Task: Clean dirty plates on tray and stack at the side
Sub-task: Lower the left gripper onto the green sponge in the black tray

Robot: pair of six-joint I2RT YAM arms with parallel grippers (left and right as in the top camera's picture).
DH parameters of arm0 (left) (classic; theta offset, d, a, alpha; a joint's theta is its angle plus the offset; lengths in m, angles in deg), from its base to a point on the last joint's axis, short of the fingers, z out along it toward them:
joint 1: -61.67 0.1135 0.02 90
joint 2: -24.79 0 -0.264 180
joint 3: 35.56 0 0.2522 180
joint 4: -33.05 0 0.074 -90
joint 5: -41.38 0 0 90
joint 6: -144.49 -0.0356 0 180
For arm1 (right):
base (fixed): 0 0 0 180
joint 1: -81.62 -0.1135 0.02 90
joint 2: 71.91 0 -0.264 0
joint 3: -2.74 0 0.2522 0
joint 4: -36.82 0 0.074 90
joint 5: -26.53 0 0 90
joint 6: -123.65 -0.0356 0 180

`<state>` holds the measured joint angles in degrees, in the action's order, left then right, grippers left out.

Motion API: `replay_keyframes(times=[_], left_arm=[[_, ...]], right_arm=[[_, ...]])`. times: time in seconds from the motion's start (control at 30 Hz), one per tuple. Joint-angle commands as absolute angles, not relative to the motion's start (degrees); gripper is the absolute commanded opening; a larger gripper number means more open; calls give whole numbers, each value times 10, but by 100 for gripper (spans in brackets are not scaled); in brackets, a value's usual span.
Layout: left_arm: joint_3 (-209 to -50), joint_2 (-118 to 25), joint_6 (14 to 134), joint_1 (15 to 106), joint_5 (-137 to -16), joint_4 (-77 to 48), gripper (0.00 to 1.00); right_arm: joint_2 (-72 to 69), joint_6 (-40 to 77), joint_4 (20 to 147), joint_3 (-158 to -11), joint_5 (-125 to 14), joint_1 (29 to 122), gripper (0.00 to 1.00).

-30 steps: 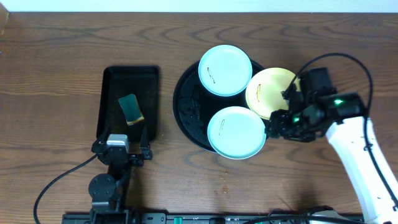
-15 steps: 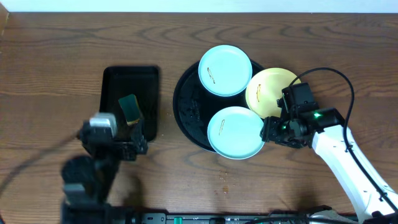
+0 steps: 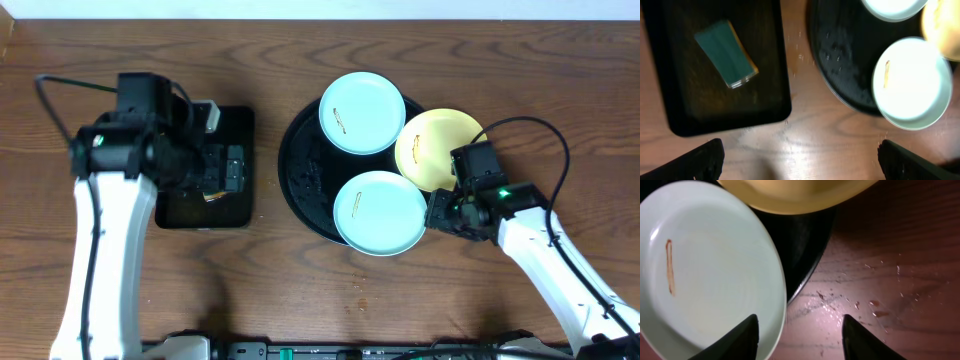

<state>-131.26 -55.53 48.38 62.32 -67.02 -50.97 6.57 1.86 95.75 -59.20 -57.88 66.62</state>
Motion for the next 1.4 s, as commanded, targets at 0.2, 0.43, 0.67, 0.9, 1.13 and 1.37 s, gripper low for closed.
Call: replay_keyframes(times=[0.2,0.43,0.67,0.9,1.13,1.37], left_arm=[[-1323,-609,477,626,-676,-515,98],[-1323,-609,492,626,-670,-511,98],[-1319,-609,503,626,-670,-494,98],[-1313,-609,532,626,-643,-470,98],[-1312,-609,557,626,-610,-457,98],[-1309,-609,557,626,-610,-449,98]], right_arm=[[69,-26,892,-552,-587,617,37],[69,-71,860,-517,-590,602,36],[69,-107,830,-488,-589,602,36],[69,-122,813,-486,-592,602,20],[69,-122,814,-486,-602,602,2],[66,-97,814,-521,-620,602,1]])
